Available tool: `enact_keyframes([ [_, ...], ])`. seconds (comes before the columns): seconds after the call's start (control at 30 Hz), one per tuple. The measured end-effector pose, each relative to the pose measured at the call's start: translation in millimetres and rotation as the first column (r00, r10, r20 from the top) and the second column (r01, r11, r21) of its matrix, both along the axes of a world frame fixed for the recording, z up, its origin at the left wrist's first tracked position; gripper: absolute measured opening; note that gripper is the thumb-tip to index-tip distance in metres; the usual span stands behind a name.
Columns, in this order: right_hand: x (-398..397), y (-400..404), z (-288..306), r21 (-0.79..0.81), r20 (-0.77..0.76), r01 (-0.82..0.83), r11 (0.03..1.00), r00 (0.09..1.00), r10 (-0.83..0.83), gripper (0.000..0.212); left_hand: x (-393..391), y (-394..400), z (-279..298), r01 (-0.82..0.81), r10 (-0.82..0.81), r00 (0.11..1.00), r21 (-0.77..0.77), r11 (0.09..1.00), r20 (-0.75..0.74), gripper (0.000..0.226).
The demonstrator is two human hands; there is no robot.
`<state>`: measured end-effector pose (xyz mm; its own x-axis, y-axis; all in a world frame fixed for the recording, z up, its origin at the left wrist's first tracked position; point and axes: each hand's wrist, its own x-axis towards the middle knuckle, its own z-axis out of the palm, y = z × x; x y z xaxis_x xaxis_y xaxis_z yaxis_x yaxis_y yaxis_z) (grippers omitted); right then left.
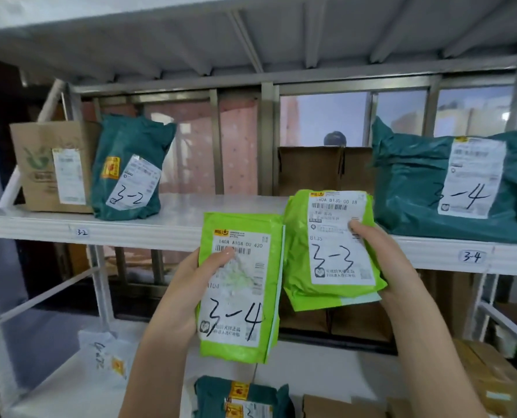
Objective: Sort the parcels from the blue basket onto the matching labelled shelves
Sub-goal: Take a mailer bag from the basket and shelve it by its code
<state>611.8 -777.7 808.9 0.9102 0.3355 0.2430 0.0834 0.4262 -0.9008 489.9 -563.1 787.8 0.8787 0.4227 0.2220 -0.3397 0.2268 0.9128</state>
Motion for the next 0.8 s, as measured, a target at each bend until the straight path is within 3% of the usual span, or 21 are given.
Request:
enact_keyframes([
  [0.13,24,22,33,-0.039,0.049,-0.007,0.999,0.999,0.009,0.017,3,8,-2,-0.023,0.022,1.000,-0.021,1.000,-0.015,0.043],
  [0.3,60,55,58,-0.130,0.043,-0.014,0.991,0.999,0.020,0.025,3,14,0,-0.006,0.005,1.000,-0.029,1.000,-0.018,0.034],
  [0.43,90,74,64,-0.223,0.019,0.020,0.975,1.000,-0.016,0.020,4,19,3,-0.017,0.017,0.999,-0.014,1.000,-0.029,0.029],
  [0.57,113,87,58,-0.333,0.011,0.080,0.939,0.997,-0.081,0.018,8,21,6,-0.035,0.035,0.999,-0.004,0.999,-0.036,0.038],
  [0.7,134,98,47,-0.540,0.168,0.246,0.805,0.969,-0.184,0.034,15,20,4,-0.034,0.033,0.998,-0.013,0.999,-0.054,0.029],
  [0.8,136,102,45,-0.654,0.400,0.434,0.619,0.894,-0.204,0.020,20,20,2,-0.025,0.023,0.998,-0.022,0.999,-0.057,0.029],
])
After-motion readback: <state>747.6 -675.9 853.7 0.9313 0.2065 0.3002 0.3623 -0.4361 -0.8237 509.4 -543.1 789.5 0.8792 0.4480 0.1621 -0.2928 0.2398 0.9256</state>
